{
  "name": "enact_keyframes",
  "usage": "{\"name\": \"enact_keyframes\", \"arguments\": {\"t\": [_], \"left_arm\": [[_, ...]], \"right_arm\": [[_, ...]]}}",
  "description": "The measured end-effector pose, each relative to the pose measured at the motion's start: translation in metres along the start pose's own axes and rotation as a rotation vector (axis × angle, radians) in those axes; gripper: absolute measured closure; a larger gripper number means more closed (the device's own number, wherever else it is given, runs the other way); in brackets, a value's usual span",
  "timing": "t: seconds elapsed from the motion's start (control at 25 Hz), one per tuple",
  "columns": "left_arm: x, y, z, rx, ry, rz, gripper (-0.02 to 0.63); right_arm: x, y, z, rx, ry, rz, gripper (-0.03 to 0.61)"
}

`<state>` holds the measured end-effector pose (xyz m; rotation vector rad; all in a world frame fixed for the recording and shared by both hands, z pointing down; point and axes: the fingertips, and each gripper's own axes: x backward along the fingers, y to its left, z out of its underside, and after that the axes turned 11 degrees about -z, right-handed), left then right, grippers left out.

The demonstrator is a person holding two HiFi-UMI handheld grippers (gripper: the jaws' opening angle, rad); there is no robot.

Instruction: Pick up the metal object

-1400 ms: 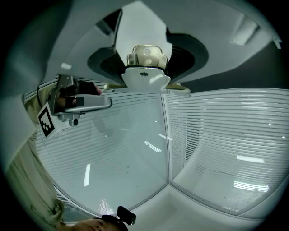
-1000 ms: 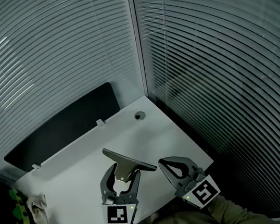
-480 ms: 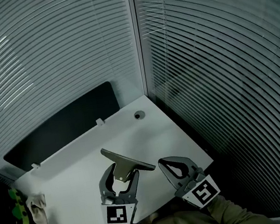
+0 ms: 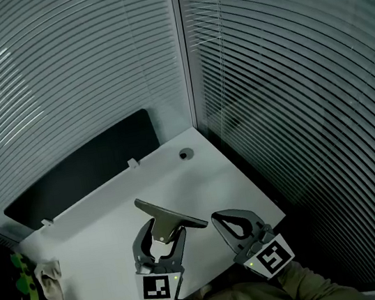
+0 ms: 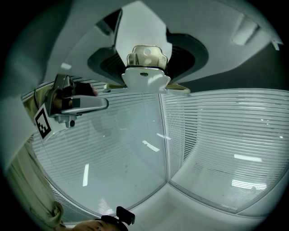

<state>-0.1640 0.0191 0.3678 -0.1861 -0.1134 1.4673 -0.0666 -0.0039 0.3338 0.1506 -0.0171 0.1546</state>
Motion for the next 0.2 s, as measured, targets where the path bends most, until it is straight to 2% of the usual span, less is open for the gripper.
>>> {"name": "enact_keyframes", "arguments": {"t": [0.2], "left_arm": [[0.0017,0.0024,-0.0001,-0.009,-0.003,0.000,0.319]], "right_arm": [[-0.0014,0.0025,-0.0024,0.003,-0.004,-0.002,0.575]]}}
